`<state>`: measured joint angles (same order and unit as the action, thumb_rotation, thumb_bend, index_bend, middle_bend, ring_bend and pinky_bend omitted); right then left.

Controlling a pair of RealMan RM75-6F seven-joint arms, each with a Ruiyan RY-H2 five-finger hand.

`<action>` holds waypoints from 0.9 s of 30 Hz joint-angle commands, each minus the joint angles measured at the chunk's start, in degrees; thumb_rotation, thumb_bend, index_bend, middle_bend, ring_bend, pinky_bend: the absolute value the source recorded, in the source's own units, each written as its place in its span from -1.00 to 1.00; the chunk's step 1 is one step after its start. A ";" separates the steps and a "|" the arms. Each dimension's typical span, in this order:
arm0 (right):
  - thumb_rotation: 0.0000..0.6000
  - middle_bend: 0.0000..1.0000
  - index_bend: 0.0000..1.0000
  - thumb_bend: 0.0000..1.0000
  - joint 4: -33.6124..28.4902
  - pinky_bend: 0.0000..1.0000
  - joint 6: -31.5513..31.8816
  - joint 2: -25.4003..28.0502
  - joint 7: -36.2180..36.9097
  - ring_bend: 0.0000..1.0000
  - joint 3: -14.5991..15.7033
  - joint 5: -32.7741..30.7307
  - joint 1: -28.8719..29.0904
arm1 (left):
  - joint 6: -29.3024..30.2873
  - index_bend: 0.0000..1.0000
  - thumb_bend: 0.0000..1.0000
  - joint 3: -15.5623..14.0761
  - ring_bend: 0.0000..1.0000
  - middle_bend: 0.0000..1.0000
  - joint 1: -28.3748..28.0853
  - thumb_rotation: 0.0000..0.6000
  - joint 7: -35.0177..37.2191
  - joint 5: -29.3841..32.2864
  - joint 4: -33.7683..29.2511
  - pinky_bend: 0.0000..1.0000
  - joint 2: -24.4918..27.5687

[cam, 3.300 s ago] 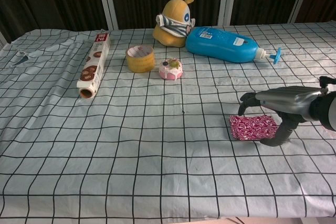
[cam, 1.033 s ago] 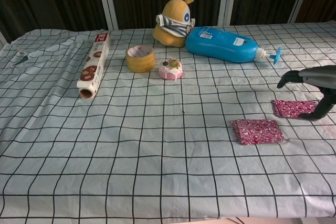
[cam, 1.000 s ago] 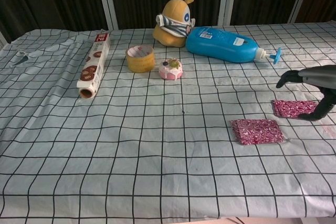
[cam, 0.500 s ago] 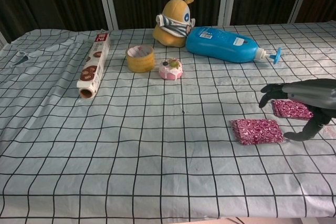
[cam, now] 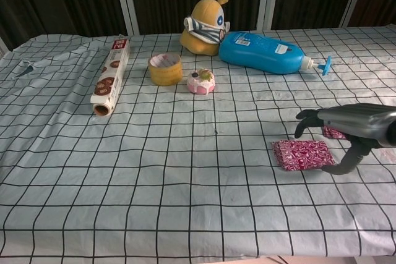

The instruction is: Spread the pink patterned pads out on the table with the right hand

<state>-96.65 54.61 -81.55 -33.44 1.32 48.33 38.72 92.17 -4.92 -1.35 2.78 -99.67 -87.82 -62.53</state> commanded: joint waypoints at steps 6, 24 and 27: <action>1.00 -1.00 -0.52 -0.45 0.09 -0.98 0.23 -0.48 -0.17 -1.00 0.02 0.03 0.05 | 0.21 -1.00 -0.10 -0.04 -1.00 -0.90 0.10 1.00 0.10 -0.16 0.15 -1.00 -0.03; 1.00 -1.00 -0.32 -0.45 -0.19 -0.98 1.41 -0.65 -0.73 -1.00 -0.10 -0.37 -0.06 | 0.39 -1.00 -0.10 0.01 -1.00 -0.90 0.14 1.00 0.31 -0.26 0.25 -1.00 -0.01; 1.00 -1.00 -0.28 -0.45 -0.08 -0.98 1.37 -0.79 -0.85 -1.00 -0.08 -0.48 -0.03 | 0.46 -1.00 -0.10 -0.02 -1.00 -0.90 0.18 1.00 0.32 -0.33 0.25 -1.00 -0.01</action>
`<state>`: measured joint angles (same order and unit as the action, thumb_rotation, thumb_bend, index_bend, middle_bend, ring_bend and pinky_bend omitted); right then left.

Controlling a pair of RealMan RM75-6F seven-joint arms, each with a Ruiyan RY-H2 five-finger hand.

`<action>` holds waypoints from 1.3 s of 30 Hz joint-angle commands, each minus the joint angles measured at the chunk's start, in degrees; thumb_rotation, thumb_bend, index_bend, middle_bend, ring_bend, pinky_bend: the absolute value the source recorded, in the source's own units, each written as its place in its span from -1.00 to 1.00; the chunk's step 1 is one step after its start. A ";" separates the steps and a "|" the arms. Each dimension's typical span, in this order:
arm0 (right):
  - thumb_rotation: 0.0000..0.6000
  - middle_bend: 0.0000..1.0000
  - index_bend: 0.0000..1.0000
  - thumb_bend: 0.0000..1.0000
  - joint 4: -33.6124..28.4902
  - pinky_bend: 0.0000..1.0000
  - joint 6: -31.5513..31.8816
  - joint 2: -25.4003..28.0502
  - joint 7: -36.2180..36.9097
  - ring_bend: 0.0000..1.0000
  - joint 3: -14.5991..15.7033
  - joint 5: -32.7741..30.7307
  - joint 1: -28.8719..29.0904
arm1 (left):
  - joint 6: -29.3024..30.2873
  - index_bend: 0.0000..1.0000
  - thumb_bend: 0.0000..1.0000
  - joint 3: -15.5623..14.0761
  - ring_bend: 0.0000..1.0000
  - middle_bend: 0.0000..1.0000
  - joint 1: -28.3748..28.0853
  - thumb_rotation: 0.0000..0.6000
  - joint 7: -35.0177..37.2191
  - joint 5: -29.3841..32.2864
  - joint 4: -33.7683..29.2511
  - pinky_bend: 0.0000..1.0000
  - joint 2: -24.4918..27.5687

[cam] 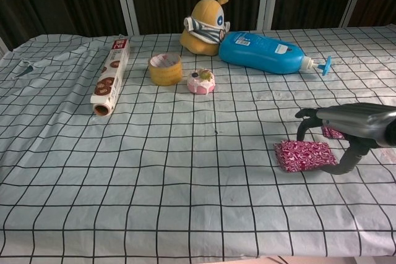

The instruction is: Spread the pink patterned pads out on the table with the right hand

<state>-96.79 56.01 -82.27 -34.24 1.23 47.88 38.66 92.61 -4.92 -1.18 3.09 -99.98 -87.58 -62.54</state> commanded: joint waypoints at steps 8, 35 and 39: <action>1.00 -1.00 -0.17 -0.45 0.12 -0.98 0.53 -0.31 0.00 -1.00 -0.26 0.10 -0.11 | 0.03 -1.00 -0.10 0.03 -1.00 -0.90 0.05 1.00 0.14 0.09 0.05 -1.00 0.04; 1.00 -1.00 -0.25 -0.45 10.67 -0.93 -1.58 -6.62 -0.42 -1.00 -10.45 -12.44 6.47 | -0.55 -1.00 -0.10 0.46 -1.00 -0.90 -0.12 1.00 0.39 1.10 -0.14 -1.00 0.20; 1.00 -1.00 -0.76 -0.45 12.62 -0.93 -2.19 -8.93 -2.16 -1.00 -9.88 -13.14 7.97 | -0.89 -1.00 -0.10 0.59 -1.00 -0.90 -0.21 1.00 0.95 1.65 -0.09 -1.00 0.43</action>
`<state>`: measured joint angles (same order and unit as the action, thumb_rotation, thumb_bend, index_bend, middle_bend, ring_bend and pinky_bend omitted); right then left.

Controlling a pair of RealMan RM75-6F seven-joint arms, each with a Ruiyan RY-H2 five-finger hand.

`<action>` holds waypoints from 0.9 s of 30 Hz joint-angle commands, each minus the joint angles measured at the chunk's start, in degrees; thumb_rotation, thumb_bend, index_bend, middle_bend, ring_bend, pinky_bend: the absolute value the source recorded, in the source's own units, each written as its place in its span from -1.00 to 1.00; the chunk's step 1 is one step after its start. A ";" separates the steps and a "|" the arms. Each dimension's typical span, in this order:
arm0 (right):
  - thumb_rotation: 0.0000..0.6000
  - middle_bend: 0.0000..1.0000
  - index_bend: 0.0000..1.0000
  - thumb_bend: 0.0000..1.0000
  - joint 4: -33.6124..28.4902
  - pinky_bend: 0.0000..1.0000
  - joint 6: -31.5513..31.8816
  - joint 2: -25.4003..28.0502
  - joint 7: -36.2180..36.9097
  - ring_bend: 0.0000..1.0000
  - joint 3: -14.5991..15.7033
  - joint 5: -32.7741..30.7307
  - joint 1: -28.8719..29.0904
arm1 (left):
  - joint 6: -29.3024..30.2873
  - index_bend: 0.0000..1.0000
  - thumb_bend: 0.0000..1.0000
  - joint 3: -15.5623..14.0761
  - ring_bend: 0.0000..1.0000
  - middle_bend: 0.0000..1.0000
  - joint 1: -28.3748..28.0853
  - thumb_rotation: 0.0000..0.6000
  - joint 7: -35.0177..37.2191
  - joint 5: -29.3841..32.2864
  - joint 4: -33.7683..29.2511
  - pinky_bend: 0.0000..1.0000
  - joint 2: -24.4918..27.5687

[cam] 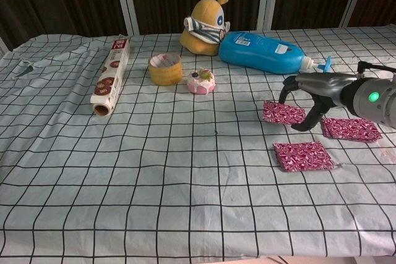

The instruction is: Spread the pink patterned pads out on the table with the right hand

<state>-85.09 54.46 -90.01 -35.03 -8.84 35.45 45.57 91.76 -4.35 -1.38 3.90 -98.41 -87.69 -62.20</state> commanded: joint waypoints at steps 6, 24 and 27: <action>1.00 -1.00 -1.00 -0.45 -1.46 -0.93 0.13 0.38 -1.17 -1.00 2.21 2.43 0.28 | 0.76 -1.00 -0.10 0.01 -1.00 -0.90 0.40 1.00 0.68 0.02 0.27 -1.00 0.12; 1.00 -1.00 -1.00 -0.45 -7.30 -1.00 39.61 19.46 23.41 -1.00 22.81 47.62 -33.74 | 2.16 -1.00 -0.10 -0.21 -1.00 -0.90 0.99 1.00 0.79 -1.17 0.43 -1.00 -0.16; 1.00 -1.00 -1.00 -0.45 -3.46 -1.00 41.37 18.97 27.57 -1.00 22.71 49.24 -36.46 | 1.82 -1.00 -0.10 -0.10 -1.00 -0.90 0.76 1.00 0.27 -1.18 0.09 -1.00 -0.26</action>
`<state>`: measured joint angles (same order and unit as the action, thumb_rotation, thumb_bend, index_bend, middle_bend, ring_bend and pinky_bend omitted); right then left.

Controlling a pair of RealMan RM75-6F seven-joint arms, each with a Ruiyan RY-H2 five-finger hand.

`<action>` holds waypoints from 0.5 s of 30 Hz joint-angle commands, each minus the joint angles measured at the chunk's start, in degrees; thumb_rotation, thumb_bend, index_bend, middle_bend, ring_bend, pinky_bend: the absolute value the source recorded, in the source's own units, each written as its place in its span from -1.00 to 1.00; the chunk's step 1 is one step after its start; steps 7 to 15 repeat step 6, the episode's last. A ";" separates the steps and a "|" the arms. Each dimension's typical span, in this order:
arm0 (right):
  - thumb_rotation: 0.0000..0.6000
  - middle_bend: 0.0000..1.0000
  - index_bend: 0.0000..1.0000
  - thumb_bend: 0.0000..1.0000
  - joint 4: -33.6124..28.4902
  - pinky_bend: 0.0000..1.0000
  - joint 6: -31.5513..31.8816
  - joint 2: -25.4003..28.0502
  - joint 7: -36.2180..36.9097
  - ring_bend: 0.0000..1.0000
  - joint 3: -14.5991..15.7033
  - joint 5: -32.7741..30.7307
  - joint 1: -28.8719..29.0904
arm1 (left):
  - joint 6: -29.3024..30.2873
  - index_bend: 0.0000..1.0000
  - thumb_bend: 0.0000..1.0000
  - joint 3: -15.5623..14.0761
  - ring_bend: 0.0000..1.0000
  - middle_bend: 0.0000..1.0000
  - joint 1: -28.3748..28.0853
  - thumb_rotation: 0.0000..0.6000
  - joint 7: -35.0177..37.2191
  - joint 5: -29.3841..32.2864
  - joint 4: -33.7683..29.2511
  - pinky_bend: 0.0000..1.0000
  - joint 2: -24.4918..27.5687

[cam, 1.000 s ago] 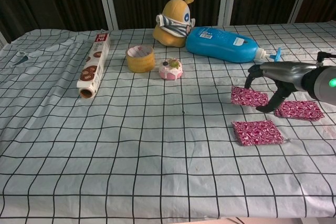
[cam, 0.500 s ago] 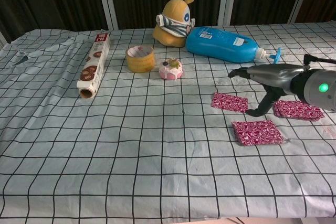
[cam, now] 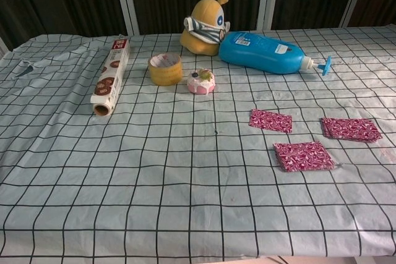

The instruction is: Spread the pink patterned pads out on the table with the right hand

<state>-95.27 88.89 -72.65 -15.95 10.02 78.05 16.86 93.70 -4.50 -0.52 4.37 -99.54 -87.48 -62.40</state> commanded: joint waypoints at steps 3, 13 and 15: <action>1.00 -1.00 -1.00 -0.45 7.56 -1.00 7.79 2.12 11.29 -1.00 3.39 9.31 -8.61 | -0.22 -1.00 -0.10 0.21 -1.00 -0.91 -0.27 1.00 -0.50 -0.07 -0.37 -1.00 -0.08; 1.00 -1.00 -1.00 -0.45 8.01 -1.00 6.33 2.13 10.95 -1.00 2.85 9.68 -9.08 | -0.55 -1.00 -0.10 0.10 -1.00 -0.90 -0.31 1.00 -0.82 -0.03 -0.52 -1.00 -0.08; 1.00 -1.00 -1.00 -0.45 8.01 -1.00 6.33 2.13 10.95 -1.00 2.85 9.68 -9.08 | -0.55 -1.00 -0.10 0.10 -1.00 -0.90 -0.31 1.00 -0.82 -0.03 -0.52 -1.00 -0.08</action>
